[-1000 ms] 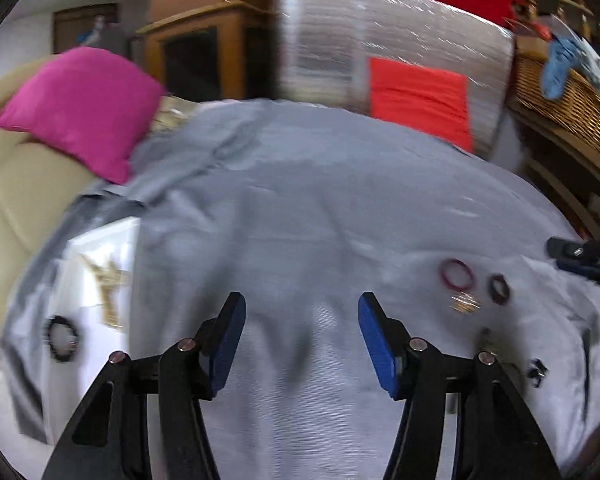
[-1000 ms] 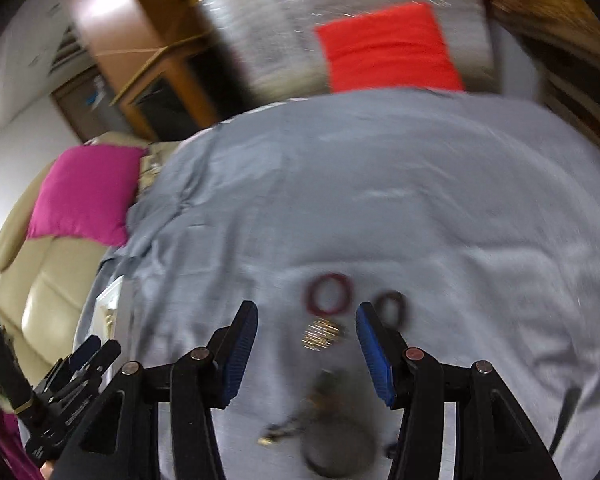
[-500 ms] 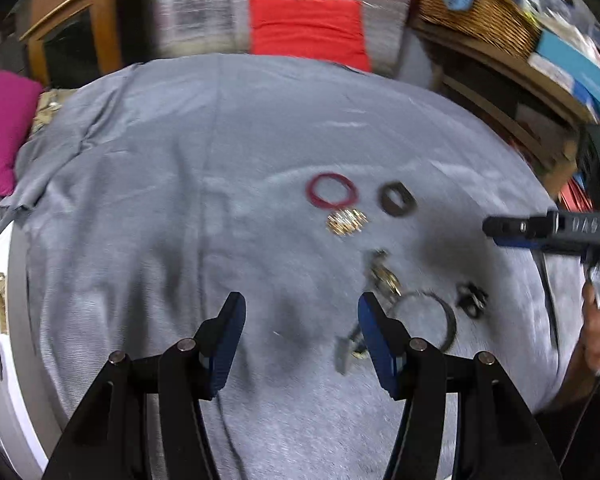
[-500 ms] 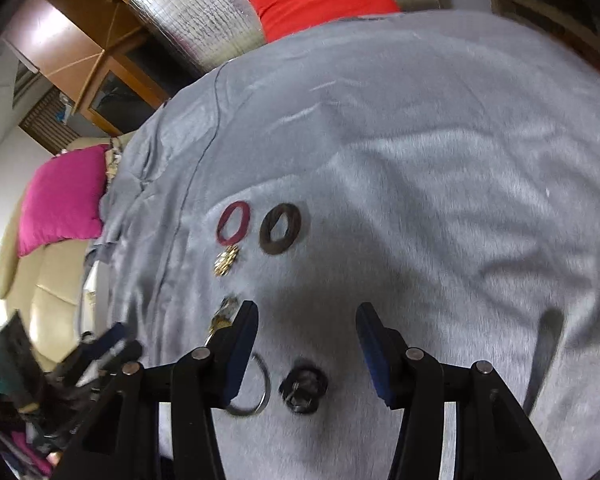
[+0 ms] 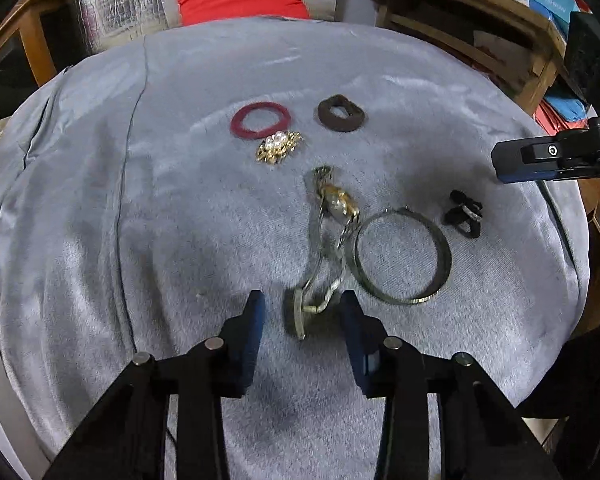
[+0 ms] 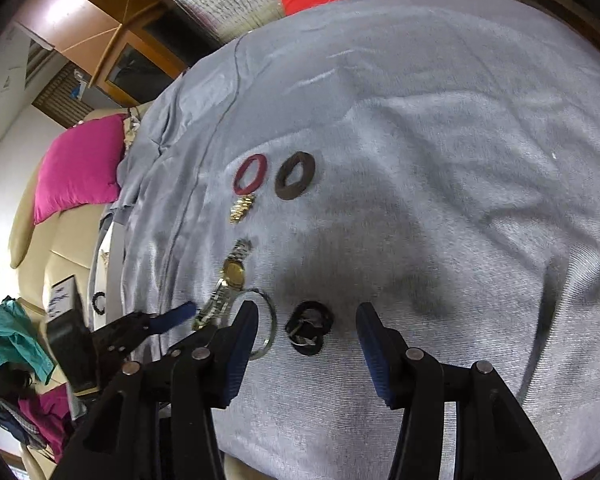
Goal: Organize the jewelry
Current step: 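Move both tools back over the remaining jewelry on the table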
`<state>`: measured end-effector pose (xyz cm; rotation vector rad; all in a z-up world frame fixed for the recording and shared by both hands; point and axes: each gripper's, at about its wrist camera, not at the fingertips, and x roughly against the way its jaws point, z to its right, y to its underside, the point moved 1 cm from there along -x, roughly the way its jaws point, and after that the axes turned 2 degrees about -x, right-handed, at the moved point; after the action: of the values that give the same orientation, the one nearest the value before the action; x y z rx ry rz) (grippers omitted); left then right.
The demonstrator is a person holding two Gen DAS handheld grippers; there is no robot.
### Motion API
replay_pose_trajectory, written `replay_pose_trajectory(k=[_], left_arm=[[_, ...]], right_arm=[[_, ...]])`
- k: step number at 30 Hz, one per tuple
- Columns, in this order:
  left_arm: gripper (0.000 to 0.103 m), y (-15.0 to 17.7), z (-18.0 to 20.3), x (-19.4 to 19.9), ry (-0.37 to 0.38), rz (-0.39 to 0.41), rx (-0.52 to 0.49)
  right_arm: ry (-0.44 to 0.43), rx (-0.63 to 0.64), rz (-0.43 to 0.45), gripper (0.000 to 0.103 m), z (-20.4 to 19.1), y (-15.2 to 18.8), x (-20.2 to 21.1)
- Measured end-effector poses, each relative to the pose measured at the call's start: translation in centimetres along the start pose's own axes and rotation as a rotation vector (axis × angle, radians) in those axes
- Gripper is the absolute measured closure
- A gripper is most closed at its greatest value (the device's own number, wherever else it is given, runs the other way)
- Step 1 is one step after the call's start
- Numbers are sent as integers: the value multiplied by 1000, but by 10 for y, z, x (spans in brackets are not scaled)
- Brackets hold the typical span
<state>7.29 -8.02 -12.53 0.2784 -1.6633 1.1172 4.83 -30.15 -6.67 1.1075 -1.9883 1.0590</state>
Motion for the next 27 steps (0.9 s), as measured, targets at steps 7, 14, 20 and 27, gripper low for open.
replay_pose_trajectory(k=[7,14,20,27], left_arm=[[92,-9,-1,-7,12,21,14],[96,-17,-20,3,-24,58,106],[96,-12,-41,27,-20,121,160],[96,-7,-52,38,-12,147,182]], right_arm=[[-25,-9,7,48,-11,-4,-2],[-5,97,-32,63,-40,0,-25],[71,202,-63,63,-58,5,-46],[165,300,-94,67,-63,12,-69]])
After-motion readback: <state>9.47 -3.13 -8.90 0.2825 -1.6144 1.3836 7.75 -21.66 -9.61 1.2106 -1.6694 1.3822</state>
